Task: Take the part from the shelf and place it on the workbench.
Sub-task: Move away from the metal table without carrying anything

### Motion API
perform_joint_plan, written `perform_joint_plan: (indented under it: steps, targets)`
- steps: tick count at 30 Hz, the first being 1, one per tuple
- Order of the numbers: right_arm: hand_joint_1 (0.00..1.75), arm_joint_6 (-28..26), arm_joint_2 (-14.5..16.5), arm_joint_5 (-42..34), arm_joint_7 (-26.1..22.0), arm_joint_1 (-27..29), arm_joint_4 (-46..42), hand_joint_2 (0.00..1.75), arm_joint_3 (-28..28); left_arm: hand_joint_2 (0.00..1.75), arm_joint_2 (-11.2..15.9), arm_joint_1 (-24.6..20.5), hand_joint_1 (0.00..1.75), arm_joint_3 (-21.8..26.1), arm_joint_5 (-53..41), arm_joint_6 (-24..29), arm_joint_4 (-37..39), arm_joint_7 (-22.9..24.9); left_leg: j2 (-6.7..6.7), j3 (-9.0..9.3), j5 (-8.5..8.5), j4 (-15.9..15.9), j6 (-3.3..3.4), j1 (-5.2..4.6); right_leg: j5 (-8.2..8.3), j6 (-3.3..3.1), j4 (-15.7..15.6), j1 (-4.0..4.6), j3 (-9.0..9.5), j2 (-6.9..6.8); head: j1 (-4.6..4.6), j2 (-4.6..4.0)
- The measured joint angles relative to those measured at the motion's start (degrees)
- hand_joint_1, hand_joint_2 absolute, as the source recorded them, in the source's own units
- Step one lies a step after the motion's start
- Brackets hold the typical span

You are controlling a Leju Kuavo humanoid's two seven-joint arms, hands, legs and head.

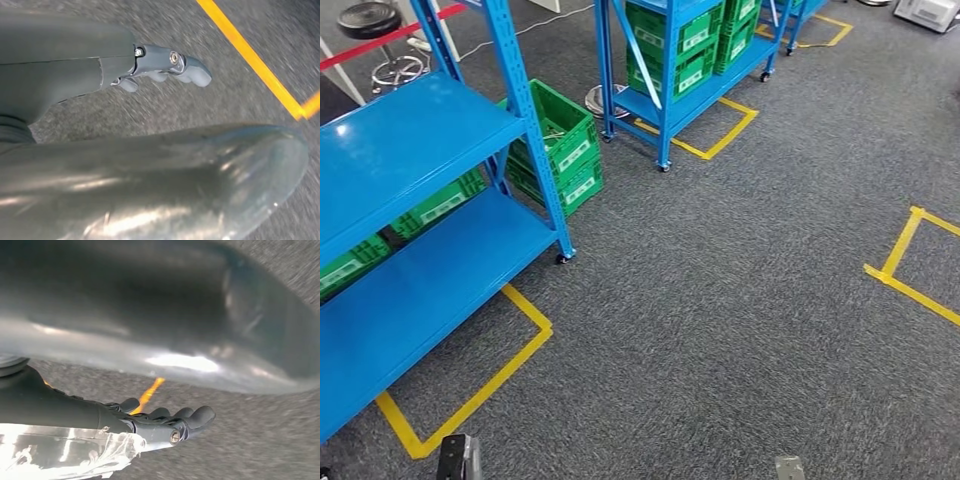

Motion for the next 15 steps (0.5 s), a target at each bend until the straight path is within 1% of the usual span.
perform_joint_plan:
  steps: [1, 2, 3, 4, 5, 6, 7, 8, 9, 10, 11, 12, 13, 14, 15]
  targets:
    - [0.0, 0.0, 0.0, 0.0, -0.1, 0.0, 0.0, 0.0, -0.1, 0.0, 0.0, -0.1, 0.0, 0.1, 0.0, 0.0, 0.0, 0.0, -0.73, -0.01, 0.12, -0.1, 0.35, 0.14, -1.54, 0.28, 2.5, -0.14, -1.07, 1.79, 0.11, 0.0]
    - [0.0, 0.0, 0.0, 0.0, -0.1, 0.1, 0.0, 0.0, -0.1, 0.0, 0.0, -0.1, 0.0, 0.2, 0.0, 0.0, 0.0, 0.0, -1.5, -0.06, 0.17, -0.1, 0.58, 0.17, -3.45, 0.45, 6.2, -0.22, -2.65, 3.57, 0.28, 0.0]
    - [0.0, 0.0, 0.0, 0.0, -0.1, 0.2, 0.0, 0.0, -0.1, 0.0, -0.1, -0.2, 0.0, 0.3, 0.0, 0.0, 0.0, 0.0, -2.31, -0.1, 0.21, -0.1, 0.74, 0.17, -5.19, 0.52, 10.2, -0.24, -4.52, 4.55, 0.34, 0.0]
    - [0.0, 0.0, 0.0, 0.0, -0.1, 0.3, 0.0, 0.0, -0.1, 0.0, -0.1, -0.2, 0.0, 0.4, 0.0, 0.0, 0.0, 0.0, -3.22, -0.12, 0.23, 0.0, 0.82, 0.16, -6.18, 0.55, 13.4, -0.24, -6.15, 5.05, 0.39, 0.0]
    - [0.0, 0.0, 0.0, 0.0, -0.1, 0.3, 0.0, 0.0, -0.1, 0.0, -0.1, -0.1, 0.0, 0.4, 0.0, 0.0, 0.0, 0.0, -4.12, -0.11, 0.26, 0.0, 0.81, 0.15, -6.04, 0.53, 14.7, -0.24, -6.96, 5.26, 0.42, 0.0]
    - [0.0, 0.0, 0.0, 0.0, -0.1, 0.3, 0.0, 0.0, -0.2, 0.0, -0.1, -0.1, 0.0, 0.4, 0.0, 0.0, 0.0, 0.0, -4.99, -0.07, 0.29, 0.0, 0.77, 0.16, -4.85, 0.45, 13.9, -0.27, -6.76, 5.4, 0.41, 0.0]
    - [0.0, 0.0, 0.0, 0.0, -0.1, 0.3, 0.0, 0.0, -0.2, 0.0, -0.1, 0.0, 0.0, 0.4, 0.0, 0.0, 0.0, 0.0, -5.9, -0.02, 0.34, 0.0, 0.68, 0.2, -2.82, 0.34, 11.0, -0.35, -5.53, 5.81, 0.42, 0.0]
    - [0.0, 0.0, 0.0, 0.1, -0.2, 0.2, 0.0, 0.0, -0.2, 0.0, -0.2, 0.0, 0.0, 0.5, 0.0, 0.0, 0.0, 0.0, -6.73, 0.0, 0.39, 0.0, 0.52, 0.25, -0.75, 0.26, 6.9, -0.52, -3.75, 7.09, 0.44, 0.0]
    - [0.0, 0.0, 0.0, 0.2, -0.3, 0.2, 0.0, 0.0, -0.2, 0.0, -0.2, -0.1, 0.0, 0.5, 0.0, 0.0, 0.0, 0.0, -7.5, -0.09, 0.42, 0.1, 0.26, 0.2, 0.62, 0.18, 3.2, -0.8, -2.12, 8.73, 0.42, 0.0]
    - [0.0, -0.1, 0.0, 0.3, -0.3, 0.2, 0.0, 0.0, -0.2, 0.0, -0.2, -0.1, 0.0, 0.5, 0.0, 0.0, 0.0, 0.0, -8.2, -0.27, 0.51, 0.2, -0.04, 0.21, 1.44, 0.1, 0.5, -0.98, -0.91, 10.12, 0.4, 0.0]
    - [0.0, -0.1, 0.0, 0.4, -0.4, 0.1, 0.0, 0.0, -0.2, 0.0, -0.2, -0.1, 0.0, 0.5, 0.0, 0.0, 0.0, 0.0, -8.84, -0.5, 0.65, 0.2, -0.43, 0.25, 1.58, -0.04, -0.7, -1.05, -0.32, 11.07, 0.36, 0.0]
    - [0.0, -0.1, 0.0, 0.5, -0.5, 0.1, 0.0, 0.0, -0.2, 0.0, -0.2, -0.1, 0.0, 0.6, 0.0, 0.1, 0.0, 0.0, -9.47, -0.76, 0.86, 0.2, -0.85, 0.34, 1.48, -0.28, -0.9, -0.97, -0.19, 10.99, 0.34, 0.0]
    - [0.0, -0.2, 0.0, 0.6, -0.5, 0.0, 0.0, 0.0, -0.2, 0.0, -0.2, 0.0, 0.0, 0.7, 0.0, 0.1, 0.0, 0.0, -10.12, -0.97, 1.08, 0.0, -1.26, 0.53, 1.63, -0.63, -0.9, -0.89, -0.17, 10.32, 0.33, 0.0]
    - [0.0, -0.2, 0.0, 0.6, -0.6, -0.1, 0.0, 0.0, -0.2, 0.0, -0.2, 0.2, 0.0, 0.8, 0.0, 0.1, 0.0, 0.0, -9.98, -1.19, 1.05, 0.1, -1.61, 0.58, 1.81, -1.05, -1.1, -0.87, -0.11, 9.61, 0.33, 0.0]
    - [0.0, -0.2, 0.0, 0.7, -0.6, -0.2, 0.0, 0.0, -0.3, 0.0, -0.1, 0.2, 0.0, 0.9, -0.1, 0.1, 0.0, 0.0, -8.91, -1.68, 0.44, 0.9, -1.92, 0.52, 2.02, -1.5, -1.3, -0.91, -0.04, 8.84, 0.13, 0.0]
